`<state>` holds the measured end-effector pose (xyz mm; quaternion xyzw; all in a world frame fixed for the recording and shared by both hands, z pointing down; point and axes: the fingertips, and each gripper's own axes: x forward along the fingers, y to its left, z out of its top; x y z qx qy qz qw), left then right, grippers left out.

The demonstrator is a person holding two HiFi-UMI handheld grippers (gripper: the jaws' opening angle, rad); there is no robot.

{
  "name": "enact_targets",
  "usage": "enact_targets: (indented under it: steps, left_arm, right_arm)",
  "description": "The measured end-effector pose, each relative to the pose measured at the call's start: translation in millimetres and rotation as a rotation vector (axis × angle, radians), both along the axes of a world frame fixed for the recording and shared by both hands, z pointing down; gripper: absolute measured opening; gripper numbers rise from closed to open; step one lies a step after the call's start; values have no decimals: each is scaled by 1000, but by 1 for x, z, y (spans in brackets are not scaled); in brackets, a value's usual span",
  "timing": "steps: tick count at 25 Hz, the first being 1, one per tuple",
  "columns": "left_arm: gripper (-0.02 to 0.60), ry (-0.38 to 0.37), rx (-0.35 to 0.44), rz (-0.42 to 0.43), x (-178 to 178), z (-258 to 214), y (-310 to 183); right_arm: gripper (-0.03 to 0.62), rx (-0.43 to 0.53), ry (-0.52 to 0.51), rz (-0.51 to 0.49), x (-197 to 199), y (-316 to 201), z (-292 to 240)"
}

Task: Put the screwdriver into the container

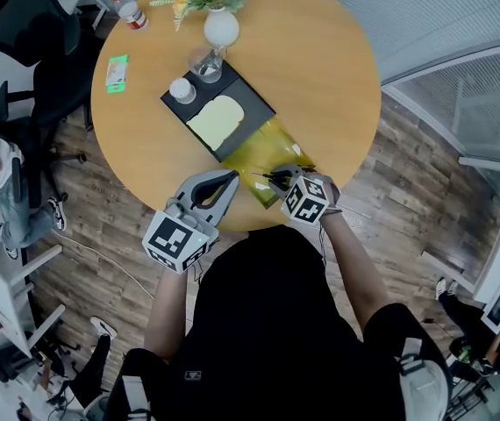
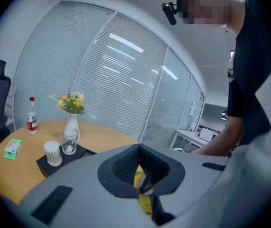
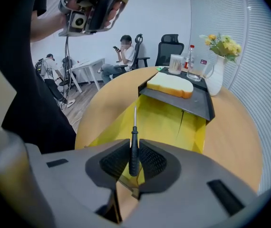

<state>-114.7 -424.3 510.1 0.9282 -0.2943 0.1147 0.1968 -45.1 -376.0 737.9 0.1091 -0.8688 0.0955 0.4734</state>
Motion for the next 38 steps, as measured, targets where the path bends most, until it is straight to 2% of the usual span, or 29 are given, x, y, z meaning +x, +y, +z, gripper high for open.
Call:
enact_targets:
  steps: [18, 27, 38]
  left_arm:
    - [5, -7, -31, 27, 8, 13, -3]
    - [5, -3, -40, 12, 4, 16, -6]
    - [5, 2, -47, 6, 1, 19, -7]
  right_arm:
    - [52, -59, 81, -32, -11, -9, 34]
    - [52, -66, 166, -64, -7, -4, 57]
    - [52, -47, 161, -66, -15, -9, 55]
